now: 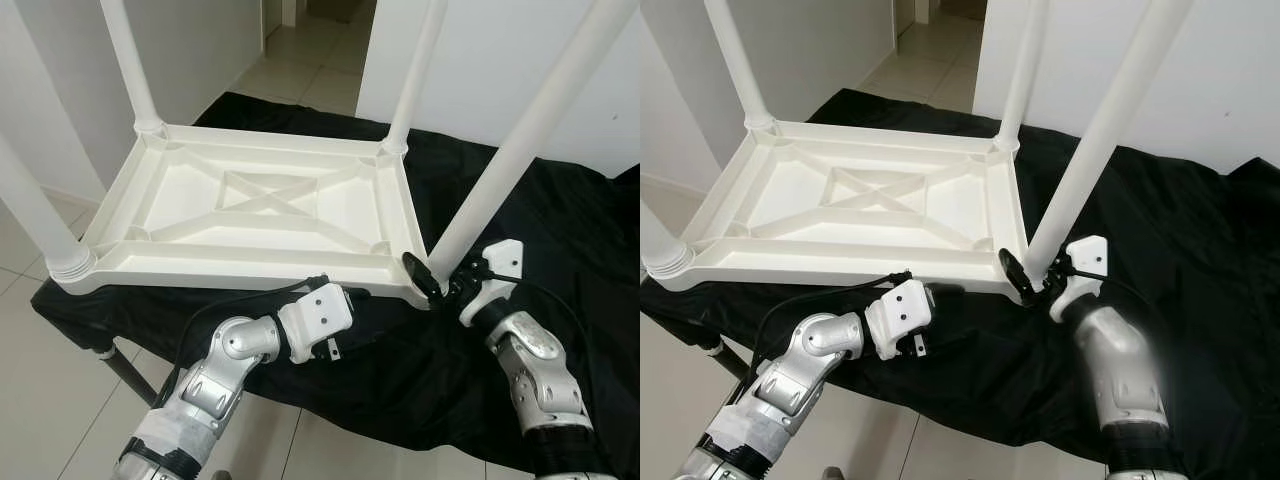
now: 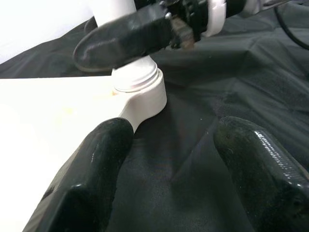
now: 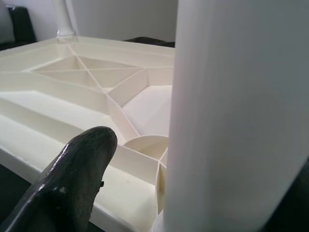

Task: Building children table

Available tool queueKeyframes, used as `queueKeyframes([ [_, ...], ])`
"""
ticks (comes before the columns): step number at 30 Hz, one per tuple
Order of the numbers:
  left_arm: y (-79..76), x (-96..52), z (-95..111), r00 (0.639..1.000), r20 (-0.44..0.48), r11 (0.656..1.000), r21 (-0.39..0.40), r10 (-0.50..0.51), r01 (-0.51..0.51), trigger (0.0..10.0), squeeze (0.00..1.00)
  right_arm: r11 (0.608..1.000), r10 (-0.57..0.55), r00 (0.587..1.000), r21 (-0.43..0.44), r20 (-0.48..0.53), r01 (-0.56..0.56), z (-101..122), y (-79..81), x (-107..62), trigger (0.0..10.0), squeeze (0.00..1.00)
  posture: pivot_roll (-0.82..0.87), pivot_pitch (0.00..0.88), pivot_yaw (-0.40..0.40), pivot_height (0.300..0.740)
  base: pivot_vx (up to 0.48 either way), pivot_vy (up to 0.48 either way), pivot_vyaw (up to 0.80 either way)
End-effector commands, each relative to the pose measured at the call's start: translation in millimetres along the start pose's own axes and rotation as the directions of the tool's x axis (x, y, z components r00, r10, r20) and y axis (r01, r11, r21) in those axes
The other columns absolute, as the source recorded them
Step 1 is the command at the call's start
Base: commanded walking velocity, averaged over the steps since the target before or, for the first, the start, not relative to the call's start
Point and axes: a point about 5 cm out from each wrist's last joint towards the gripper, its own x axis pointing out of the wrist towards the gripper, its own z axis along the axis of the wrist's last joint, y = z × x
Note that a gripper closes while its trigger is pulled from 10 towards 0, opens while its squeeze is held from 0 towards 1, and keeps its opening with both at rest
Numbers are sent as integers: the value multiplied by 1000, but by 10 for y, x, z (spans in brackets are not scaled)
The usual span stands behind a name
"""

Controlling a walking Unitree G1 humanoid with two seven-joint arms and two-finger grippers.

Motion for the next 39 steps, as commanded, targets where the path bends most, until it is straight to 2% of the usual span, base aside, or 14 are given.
queueKeyframes([
  [1,39,22,14,999,-4,999,2,43,-43,10000,0,1000,29,999,-11,-24,-29,-51,6,7,10000,0,11,69,-58,740,0,0,0],
  [4,42,25,18,999,-4,999,4,45,-45,10000,0,999,45,998,-21,-37,-46,-78,-7,20,10000,0,20,72,-61,740,0,0,0],
  [5,43,27,22,999,-4,999,5,48,-48,10000,0,998,52,998,-26,-45,-54,-92,-20,17,1686,0,28,76,-66,740,0,0,0],
  [6,43,27,22,999,-4,999,5,48,-48,10000,0,998,52,998,-26,-45,-54,-92,-20,17,1686,0,28,76,-66,740,0,0,0],
  [7,47,27,26,999,-4,999,5,53,-53,10000,0,998,57,997,-28,-56,-58,-110,-35,8,0,0,31,77,-68,740,0,0,0],
  [19,57,4,22,998,-9,998,4,66,-66,10000,0,999,41,997,-24,-73,-42,-191,-97,-42,0,0,36,82,-72,740,0,0,0],
  [20,59,8,23,998,-8,998,4,66,-66,10000,0,999,33,997,-9,-70,-33,-188,-84,-37,10000,0,27,84,-72,740,0,0,0],
  [26,58,26,27,998,-6,998,4,60,-60,10000,0,999,-47,997,6,-62,47,-164,-1,-17,10000,0,17,90,-72,740,0,0,0],
  [29,57,29,26,998,-5,998,2,56,-56,10000,0,984,-175,982,-21,-76,174,-154,24,-1,10000,0,11,95,-69,740,0,0,0],
  [31,57,30,27,998,-5,998,2,56,-56,10000,0,979,-203,976,-25,-78,201,-153,26,1,10000,0,11,95,-69,740,0,0,0],
  [33,53,30,26,999,-5,999,1,53,-53,10000,0,957,-289,954,-14,-74,289,-128,32,6,10000,0,8,99,-67,740,0,0,0],
  [35,53,30,26,999,-5,999,1,53,-53,10000,0,957,-289,954,-14,-74,289,-128,32,6,10000,0,8,99,-67,740,0,0,0],
  [37,41,27,23,999,-6,999,-2,49,-49,10000,0,913,-406,910,9,-80,408,-119,55,11,10000,0,7,106,-62,740,0,0,0],
  [39,34,26,22,999,-5,999,-4,48,-48,10000,0,893,-447,891,15,-82,450,-118,72,14,10000,0,8,107,-61,740,0,0,0],
])
